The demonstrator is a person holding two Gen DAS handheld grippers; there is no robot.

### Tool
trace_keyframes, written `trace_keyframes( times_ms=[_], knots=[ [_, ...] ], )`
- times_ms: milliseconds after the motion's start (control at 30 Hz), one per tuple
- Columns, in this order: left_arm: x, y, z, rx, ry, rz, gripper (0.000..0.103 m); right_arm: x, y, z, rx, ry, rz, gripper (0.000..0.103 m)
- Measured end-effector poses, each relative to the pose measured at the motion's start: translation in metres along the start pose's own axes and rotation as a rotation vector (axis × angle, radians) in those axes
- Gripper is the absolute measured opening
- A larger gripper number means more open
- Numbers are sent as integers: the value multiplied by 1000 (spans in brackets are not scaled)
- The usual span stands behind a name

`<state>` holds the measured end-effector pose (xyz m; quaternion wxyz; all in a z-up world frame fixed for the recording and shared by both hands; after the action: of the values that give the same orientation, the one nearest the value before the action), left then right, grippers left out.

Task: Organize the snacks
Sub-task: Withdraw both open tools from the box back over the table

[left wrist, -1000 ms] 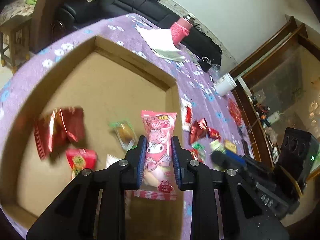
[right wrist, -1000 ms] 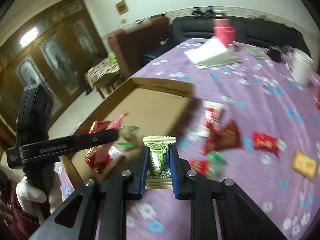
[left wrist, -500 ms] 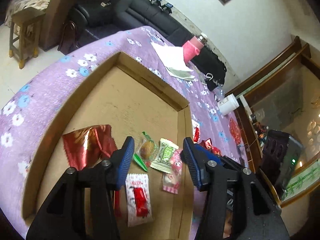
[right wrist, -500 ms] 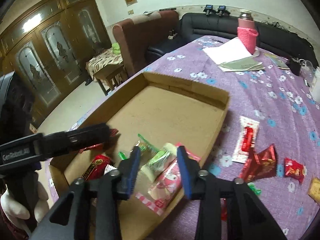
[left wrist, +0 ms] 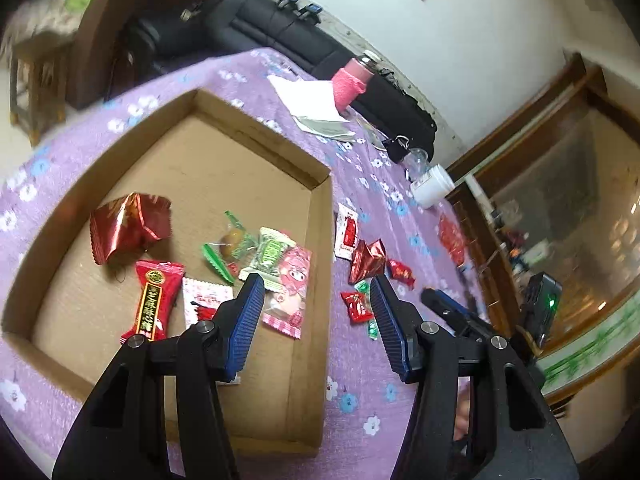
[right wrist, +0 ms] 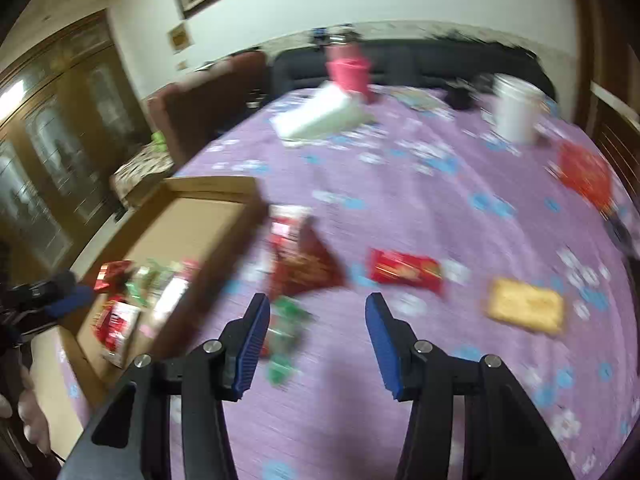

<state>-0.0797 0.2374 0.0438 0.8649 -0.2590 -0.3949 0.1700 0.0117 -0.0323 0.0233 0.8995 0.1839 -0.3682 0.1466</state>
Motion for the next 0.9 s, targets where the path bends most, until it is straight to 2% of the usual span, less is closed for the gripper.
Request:
trace_keyframes(
  times_ms=[133, 367, 533, 900],
  knots=[
    [-11, -23, -5, 30, 1, -84, 54, -18, -46, 15, -46, 10, -61, 55],
    [-37, -53, -30, 29, 84, -160, 54, -33, -89, 34, -66, -7, -127, 59],
    [-60, -78, -49, 38, 141, -263, 54, -34, -92, 32, -40, 0, -131, 60],
    [-85, -93, -88, 43, 244, -310, 54, -38, -83, 16, 34, 42, -126, 62]
  ],
)
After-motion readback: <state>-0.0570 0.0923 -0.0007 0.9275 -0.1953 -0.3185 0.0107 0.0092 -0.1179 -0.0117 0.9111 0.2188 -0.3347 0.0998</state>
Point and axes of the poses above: each gripper's, at about its wrist camera, not at the fingertips, and z roughly against the way its jaws point, y to its left, x to its top, the point moved 5 cm from there along -z, roughly the way its jaws point, and after that the axes turned 4 degrees about -y, right-handed, at the moved point
